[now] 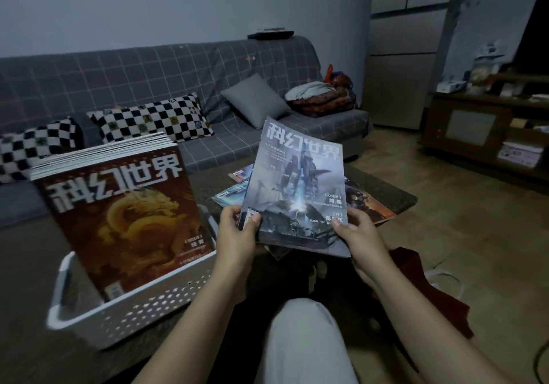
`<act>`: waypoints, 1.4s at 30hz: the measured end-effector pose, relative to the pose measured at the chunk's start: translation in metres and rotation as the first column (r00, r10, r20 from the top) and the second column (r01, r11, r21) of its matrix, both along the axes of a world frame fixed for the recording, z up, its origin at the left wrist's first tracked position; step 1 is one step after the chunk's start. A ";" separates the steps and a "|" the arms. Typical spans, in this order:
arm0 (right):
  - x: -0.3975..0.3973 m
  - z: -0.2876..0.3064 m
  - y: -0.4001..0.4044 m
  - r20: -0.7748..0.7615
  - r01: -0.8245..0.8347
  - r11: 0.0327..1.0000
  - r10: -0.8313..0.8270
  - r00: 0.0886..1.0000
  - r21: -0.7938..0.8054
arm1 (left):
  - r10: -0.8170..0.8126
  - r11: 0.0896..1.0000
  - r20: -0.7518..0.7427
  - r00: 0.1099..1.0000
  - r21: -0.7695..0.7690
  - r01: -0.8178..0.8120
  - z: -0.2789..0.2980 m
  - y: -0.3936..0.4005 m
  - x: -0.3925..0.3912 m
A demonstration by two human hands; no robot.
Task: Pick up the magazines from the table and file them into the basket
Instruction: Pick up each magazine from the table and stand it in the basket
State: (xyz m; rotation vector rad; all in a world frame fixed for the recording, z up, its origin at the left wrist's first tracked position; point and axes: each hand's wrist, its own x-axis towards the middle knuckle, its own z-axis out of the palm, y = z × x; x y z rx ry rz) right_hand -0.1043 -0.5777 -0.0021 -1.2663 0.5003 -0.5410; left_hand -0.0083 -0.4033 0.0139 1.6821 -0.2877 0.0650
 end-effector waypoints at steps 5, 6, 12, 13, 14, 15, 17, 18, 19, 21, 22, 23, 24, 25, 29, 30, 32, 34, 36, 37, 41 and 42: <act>0.006 0.029 0.047 0.176 -0.170 0.985 0.172 0.969 -0.029 | -0.008 0.996 0.031 0.999 -0.088 0.011 0.028 0.071 -0.022; 0.009 0.032 0.056 0.200 -0.191 0.980 0.198 0.960 -0.054 | -0.016 0.993 0.028 0.999 -0.112 0.019 0.032 0.085 -0.026; 0.030 0.046 0.107 0.243 -0.310 0.939 0.339 0.909 -0.152 | -0.085 0.981 0.051 0.995 -0.171 0.092 0.052 0.155 -0.025; 0.034 0.047 0.115 0.230 -0.313 0.932 0.350 0.908 -0.183 | -0.052 0.985 0.069 0.996 -0.162 0.063 0.055 0.164 -0.022; 0.038 0.049 0.122 0.213 -0.313 0.925 0.357 0.910 -0.214 | -0.012 0.988 0.085 0.996 -0.150 0.024 0.057 0.171 -0.018; 0.043 0.051 0.130 0.198 -0.314 0.919 0.362 0.911 -0.238 | 0.032 0.990 0.096 0.995 -0.136 -0.019 0.060 0.177 -0.015; 0.053 0.053 0.143 0.190 -0.323 0.909 0.377 0.907 -0.264 | 0.114 0.988 0.126 0.985 -0.118 -0.099 0.062 0.187 -0.010; 0.058 0.054 0.148 0.187 -0.328 0.904 0.384 0.904 -0.274 | 0.154 0.984 0.144 0.977 -0.112 -0.139 0.061 0.191 -0.007; 0.064 0.056 0.153 0.172 -0.334 0.897 0.392 0.904 -0.290 | 0.194 0.979 0.162 0.968 -0.102 -0.179 0.059 0.195 -0.005; 0.074 0.059 0.162 0.131 -0.335 0.876 0.399 0.908 -0.346 | 0.266 0.963 0.192 0.945 -0.096 -0.252 0.055 0.201 0.001; 0.080 0.059 0.166 0.110 -0.327 0.866 0.393 0.913 -0.379 | 0.299 0.953 0.202 0.933 -0.105 -0.283 0.052 0.204 0.004; 0.087 0.059 0.170 0.090 -0.317 0.855 0.383 0.919 -0.410 | 0.334 0.942 0.207 0.920 -0.115 -0.316 0.049 0.207 0.008; 0.092 0.059 0.175 0.071 -0.307 0.846 0.373 0.925 -0.436 | 0.371 0.928 0.208 0.905 -0.120 -0.353 0.046 0.210 0.012; 0.097 0.058 0.179 0.054 -0.305 0.835 0.368 0.928 -0.458 | 0.410 0.912 0.209 0.888 -0.116 -0.394 0.043 0.212 0.014; 0.111 0.046 0.191 -0.009 -0.277 0.804 0.320 0.947 -0.526 | 0.503 0.846 0.253 0.826 0.049 -0.530 0.022 0.220 0.021; 0.112 0.041 0.191 -0.024 -0.235 0.786 0.271 0.962 -0.572 | 0.504 0.831 0.274 0.819 0.104 -0.546 0.017 0.222 0.022; 0.114 0.029 0.189 -0.090 -0.148 0.700 0.120 0.989 -0.698 | 0.480 0.802 0.332 0.812 0.210 -0.560 0.006 0.225 0.024; 0.114 0.018 0.186 -0.165 -0.100 0.615 -0.050 0.985 -0.782 | 0.444 0.744 0.389 0.807 0.342 -0.574 -0.002 0.224 0.024; 0.116 0.011 0.184 -0.198 -0.097 0.634 -0.090 0.976 -0.767 | 0.423 0.680 0.419 0.803 0.440 -0.587 -0.007 0.222 0.024; 0.117 0.008 0.184 -0.203 -0.099 0.648 -0.087 0.975 -0.755 | 0.432 0.679 0.407 0.804 0.441 -0.588 -0.008 0.221 0.024; 0.122 0.007 0.183 -0.230 -0.112 0.586 -0.130 0.965 -0.802 | 0.484 0.702 0.365 0.795 0.381 -0.602 -0.005 0.222 0.025; 0.123 0.007 0.182 -0.234 -0.114 0.573 -0.141 0.962 -0.811 | 0.482 0.701 0.371 0.794 0.381 -0.603 -0.005 0.222 0.025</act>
